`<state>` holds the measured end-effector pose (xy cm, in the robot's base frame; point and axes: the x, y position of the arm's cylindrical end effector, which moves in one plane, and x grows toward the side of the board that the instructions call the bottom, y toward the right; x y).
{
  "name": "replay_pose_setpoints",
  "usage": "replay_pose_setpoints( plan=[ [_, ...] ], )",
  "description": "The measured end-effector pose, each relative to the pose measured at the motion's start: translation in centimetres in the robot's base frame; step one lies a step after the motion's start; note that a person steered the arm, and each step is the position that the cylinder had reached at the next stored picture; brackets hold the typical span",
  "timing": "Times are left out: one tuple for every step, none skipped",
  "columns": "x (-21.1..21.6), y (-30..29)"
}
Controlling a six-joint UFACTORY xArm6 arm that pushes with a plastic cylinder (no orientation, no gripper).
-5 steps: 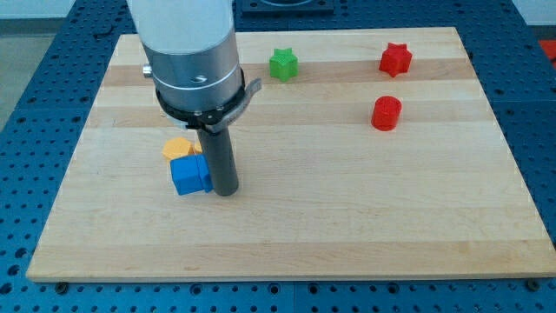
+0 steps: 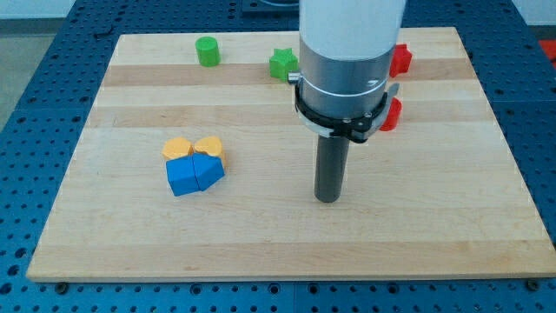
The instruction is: Push red circle towards center
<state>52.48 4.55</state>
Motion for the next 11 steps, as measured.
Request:
replay_pose_setpoints(
  plan=[
    [-0.8,3.5],
    [-4.1,7.1],
    [-9.1,10.7],
    [-12.9,12.1],
    [-15.6,12.0],
    [-17.2,10.0],
    [-17.3,7.7],
    [-19.1,13.2],
    [-18.8,17.2],
    [-15.9,16.6],
    [-14.7,12.8]
  ],
)
